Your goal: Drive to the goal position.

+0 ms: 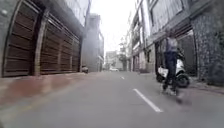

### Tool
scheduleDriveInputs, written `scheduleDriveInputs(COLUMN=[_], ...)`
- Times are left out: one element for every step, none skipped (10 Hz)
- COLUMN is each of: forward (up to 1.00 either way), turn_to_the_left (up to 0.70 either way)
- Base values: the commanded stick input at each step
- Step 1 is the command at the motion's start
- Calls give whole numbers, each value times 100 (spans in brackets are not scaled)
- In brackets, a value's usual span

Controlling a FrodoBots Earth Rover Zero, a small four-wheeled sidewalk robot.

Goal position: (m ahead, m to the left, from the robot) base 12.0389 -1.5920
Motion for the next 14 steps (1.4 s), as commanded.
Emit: scheduleDriveInputs(forward=[100, 100, 100, 100, 100, 100, 100, 100, 100, 100, 100, 100, 100, 100], turn_to_the_left=[0, 0, 0, 0, 0, 0, 0, 0, 0, 0, 0, 0, 0, 0])
